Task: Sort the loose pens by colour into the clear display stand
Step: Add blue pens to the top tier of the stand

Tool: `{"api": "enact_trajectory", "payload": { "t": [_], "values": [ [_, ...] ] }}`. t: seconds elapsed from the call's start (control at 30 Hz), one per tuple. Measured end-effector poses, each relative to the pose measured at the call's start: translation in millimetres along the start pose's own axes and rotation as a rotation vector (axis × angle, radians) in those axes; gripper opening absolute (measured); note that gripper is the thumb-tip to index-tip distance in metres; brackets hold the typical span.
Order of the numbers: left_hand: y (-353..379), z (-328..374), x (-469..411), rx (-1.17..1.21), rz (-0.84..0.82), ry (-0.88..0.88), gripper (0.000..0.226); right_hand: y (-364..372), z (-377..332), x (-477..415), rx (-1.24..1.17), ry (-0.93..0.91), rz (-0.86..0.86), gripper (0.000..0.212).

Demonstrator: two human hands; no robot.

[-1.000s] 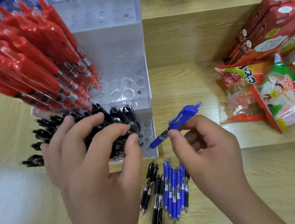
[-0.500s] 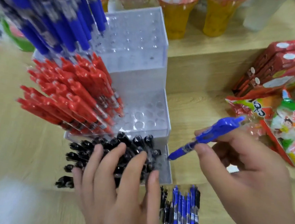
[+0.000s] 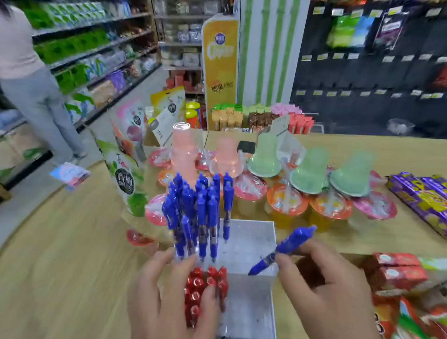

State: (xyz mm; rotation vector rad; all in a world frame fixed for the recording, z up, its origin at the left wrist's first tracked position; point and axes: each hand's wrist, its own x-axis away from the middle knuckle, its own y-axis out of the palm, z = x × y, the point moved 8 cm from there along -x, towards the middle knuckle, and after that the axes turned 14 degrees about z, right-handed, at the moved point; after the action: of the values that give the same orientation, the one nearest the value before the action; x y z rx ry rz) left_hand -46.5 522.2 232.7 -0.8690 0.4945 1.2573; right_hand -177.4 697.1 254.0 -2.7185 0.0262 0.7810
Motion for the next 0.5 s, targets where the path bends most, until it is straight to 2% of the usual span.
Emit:
{"api": "enact_trajectory", "payload": {
  "t": [0.03,0.1,0.17,0.23,0.33,0.5],
  "values": [
    [3.8,-1.9,-6.8,0.029,-0.011,-0.019,0.044,5.0,-6.0,-8.0,-0.002,-0.001,-0.022,0.011],
    [16.2,-16.7,-18.9,0.085,-0.061,-0.191,0.063,17.9,-16.9,-20.7,0.005,-0.002,-0.085,0.019],
    [26.7,-35.1,-20.5,0.184,-0.095,-0.473,0.089,30.7,-21.3,-29.1,0.042,-0.005,-0.135,0.016],
    [36.0,-44.9,-17.9,0.214,-0.151,-0.615,0.104,41.8,-17.9,-33.6,0.078,0.002,-0.158,0.010],
    [44.7,-45.8,-18.8,0.212,-0.272,-0.624,0.093,56.0,-14.6,-37.6,0.151,-0.034,-0.175,0.002],
    [54.4,-42.6,-17.7,0.208,-0.376,-0.637,0.078,75.2,-9.2,-43.3,0.243,-0.064,-0.222,0.011]
  ]
}}
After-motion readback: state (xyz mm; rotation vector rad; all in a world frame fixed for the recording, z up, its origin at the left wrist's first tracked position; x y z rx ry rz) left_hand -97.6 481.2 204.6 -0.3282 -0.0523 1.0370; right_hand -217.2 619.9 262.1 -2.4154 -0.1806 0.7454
